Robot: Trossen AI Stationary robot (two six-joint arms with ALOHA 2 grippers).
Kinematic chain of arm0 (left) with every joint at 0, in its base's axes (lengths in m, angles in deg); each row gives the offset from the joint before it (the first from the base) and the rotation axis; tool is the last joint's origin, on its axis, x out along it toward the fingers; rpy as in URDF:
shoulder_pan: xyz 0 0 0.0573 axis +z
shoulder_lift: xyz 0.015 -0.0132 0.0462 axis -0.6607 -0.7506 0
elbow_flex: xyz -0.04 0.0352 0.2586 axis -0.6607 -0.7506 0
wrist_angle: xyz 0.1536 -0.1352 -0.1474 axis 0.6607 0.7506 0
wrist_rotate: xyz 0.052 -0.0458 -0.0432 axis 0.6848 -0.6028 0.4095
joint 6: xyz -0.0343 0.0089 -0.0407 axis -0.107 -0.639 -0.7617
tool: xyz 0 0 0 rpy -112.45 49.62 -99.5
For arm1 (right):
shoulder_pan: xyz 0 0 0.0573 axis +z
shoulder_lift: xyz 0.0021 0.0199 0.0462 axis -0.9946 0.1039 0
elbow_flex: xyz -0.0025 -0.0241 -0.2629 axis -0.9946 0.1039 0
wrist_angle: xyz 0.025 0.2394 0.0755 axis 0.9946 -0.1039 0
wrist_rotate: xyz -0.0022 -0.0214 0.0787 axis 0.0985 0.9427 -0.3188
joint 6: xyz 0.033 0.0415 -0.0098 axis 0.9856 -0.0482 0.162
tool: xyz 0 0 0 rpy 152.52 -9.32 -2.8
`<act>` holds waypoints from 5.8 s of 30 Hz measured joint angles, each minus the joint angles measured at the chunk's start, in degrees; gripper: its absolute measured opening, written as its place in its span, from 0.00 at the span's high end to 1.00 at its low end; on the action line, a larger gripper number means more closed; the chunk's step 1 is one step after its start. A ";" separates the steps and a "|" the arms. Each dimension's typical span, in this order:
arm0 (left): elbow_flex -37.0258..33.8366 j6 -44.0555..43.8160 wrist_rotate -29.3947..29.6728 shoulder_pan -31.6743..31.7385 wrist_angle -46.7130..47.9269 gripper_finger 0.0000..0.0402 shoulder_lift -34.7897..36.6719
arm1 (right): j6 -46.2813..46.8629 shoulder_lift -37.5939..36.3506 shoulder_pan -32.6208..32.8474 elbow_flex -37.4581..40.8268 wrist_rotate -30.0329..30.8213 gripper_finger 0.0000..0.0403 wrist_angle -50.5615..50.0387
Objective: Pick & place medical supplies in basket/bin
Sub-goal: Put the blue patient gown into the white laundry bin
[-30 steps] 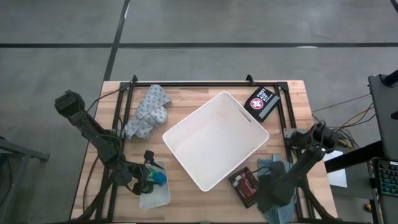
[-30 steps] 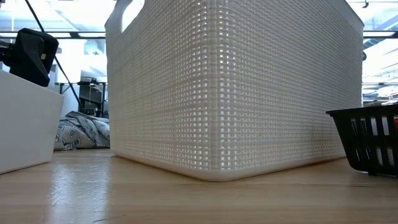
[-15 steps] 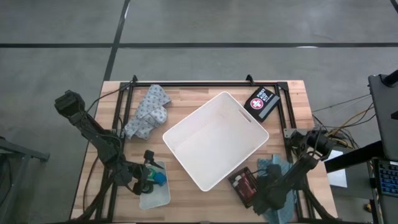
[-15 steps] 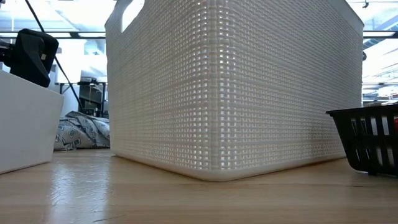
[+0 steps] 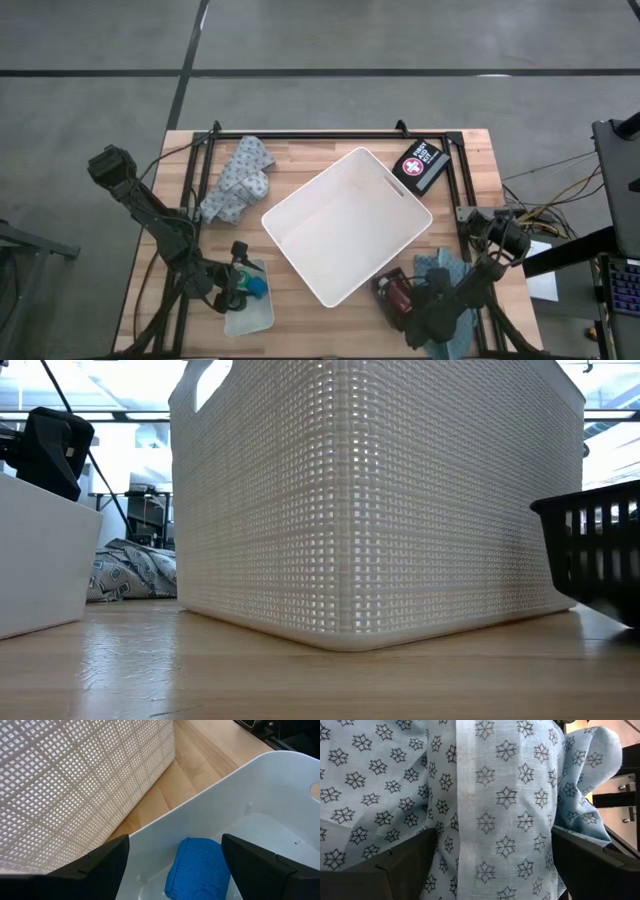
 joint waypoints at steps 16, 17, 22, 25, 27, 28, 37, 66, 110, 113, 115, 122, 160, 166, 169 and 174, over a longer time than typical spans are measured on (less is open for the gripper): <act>0.00 0.00 0.00 0.00 0.33 0.20 -0.02 | 2.25 -0.15 0.29 -4.94 -0.40 0.09 -5.86; 0.00 0.00 0.00 0.00 0.37 0.20 0.01 | 3.38 -0.15 0.33 -4.92 -0.43 0.09 -5.92; 0.00 0.00 0.00 0.00 0.59 0.20 0.00 | 4.42 -0.19 0.31 -4.76 -0.10 0.09 -5.83; 0.00 0.00 -0.02 0.00 0.80 0.20 0.01 | 4.38 -0.20 0.31 -5.21 1.16 0.09 -6.08; 0.00 0.01 -0.01 0.00 0.81 0.20 -0.02 | 4.35 -0.23 0.33 -5.35 1.15 0.09 -6.22; 0.00 0.00 -0.02 0.00 0.81 0.20 -0.02 | 4.20 -0.23 0.44 -5.35 1.13 0.09 -6.20; 0.00 0.00 -0.02 0.00 0.98 0.20 -0.01 | 1.59 -0.23 6.21 -8.05 6.52 0.09 -5.78; 0.00 0.00 -0.02 0.00 0.96 0.20 -0.02 | 1.72 0.03 10.47 -14.19 4.41 0.09 -1.25; 0.00 -0.01 -0.02 0.00 1.28 0.20 -0.02 | 3.79 7.44 15.20 -14.32 10.10 0.24 6.52; 0.00 0.00 -0.04 0.00 1.29 0.20 -0.02 | 3.57 7.44 15.18 -14.36 10.20 0.34 6.67; 0.00 0.00 -0.02 -0.01 1.28 0.20 0.00 | 3.46 7.46 15.17 -14.36 10.18 0.41 6.74; 0.00 -0.01 -0.03 -0.01 1.29 0.20 -0.02 | 3.38 7.46 15.17 -14.43 9.85 0.61 6.56; 0.00 -0.02 -0.02 0.00 1.40 0.20 -0.01 | 3.60 5.91 14.88 -21.71 10.42 0.77 -6.13; 0.00 -0.02 -0.02 0.00 1.40 0.20 -0.02 | 2.65 5.89 14.89 -24.06 11.91 0.76 -6.20; 0.00 -0.02 -0.02 -0.01 1.41 0.20 0.00 | 2.25 5.89 14.89 -25.53 11.91 0.76 -6.22; 0.00 -0.02 -0.02 -0.02 1.40 0.20 -0.01 | 0.89 5.89 14.91 -28.18 11.74 0.75 -6.22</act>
